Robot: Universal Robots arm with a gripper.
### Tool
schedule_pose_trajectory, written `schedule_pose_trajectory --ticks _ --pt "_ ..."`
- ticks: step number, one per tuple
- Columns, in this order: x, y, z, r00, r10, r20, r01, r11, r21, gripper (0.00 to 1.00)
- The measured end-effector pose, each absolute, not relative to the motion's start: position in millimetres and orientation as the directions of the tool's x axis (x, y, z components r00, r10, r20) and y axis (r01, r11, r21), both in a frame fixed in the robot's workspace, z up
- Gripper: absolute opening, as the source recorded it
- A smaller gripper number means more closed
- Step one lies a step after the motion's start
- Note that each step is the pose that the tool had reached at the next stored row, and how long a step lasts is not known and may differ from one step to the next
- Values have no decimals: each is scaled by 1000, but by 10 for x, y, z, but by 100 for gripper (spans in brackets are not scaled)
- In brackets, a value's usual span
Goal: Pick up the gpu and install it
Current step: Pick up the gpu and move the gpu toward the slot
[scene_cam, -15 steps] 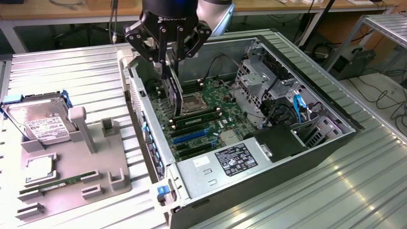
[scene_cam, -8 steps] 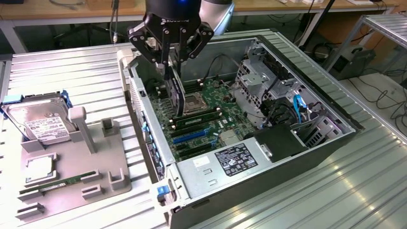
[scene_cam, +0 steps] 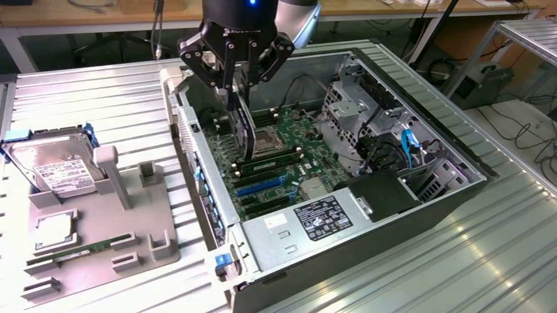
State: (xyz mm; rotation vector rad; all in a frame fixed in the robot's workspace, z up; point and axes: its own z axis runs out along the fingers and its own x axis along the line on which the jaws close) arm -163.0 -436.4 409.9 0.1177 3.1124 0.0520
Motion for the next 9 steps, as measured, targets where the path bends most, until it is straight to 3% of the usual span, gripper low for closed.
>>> schedule_pose_trajectory --ticks 9 --pt "-1563 -4364 4036 -997 76 -25 75 997 34 26"
